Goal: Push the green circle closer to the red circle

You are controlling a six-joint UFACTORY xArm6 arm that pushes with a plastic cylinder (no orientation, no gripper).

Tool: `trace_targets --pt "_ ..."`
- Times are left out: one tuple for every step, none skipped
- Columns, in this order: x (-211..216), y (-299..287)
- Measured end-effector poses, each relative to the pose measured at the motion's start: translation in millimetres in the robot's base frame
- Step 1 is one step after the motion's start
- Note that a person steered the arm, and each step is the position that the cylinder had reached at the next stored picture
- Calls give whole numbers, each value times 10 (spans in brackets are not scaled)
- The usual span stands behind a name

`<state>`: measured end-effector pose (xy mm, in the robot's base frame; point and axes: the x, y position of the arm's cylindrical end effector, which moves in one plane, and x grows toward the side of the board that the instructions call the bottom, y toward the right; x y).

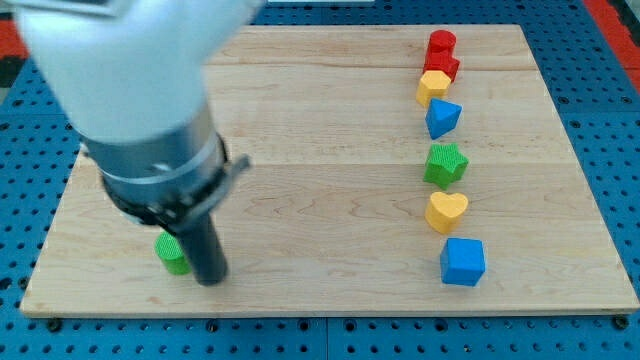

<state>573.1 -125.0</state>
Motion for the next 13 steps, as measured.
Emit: trace_targets --pt "-238 -240" --pt "68 -572" --pt "46 -1105" --pt "-557 -820" --pt "-1193 -529" --pt "-1281 3" --pt "-1224 330" --pt "-1733 746" --pt "-2464 1286" --pt "-2945 1577" --pt "-3389 1417" --pt "-3479 1832" --pt "-3458 1214"
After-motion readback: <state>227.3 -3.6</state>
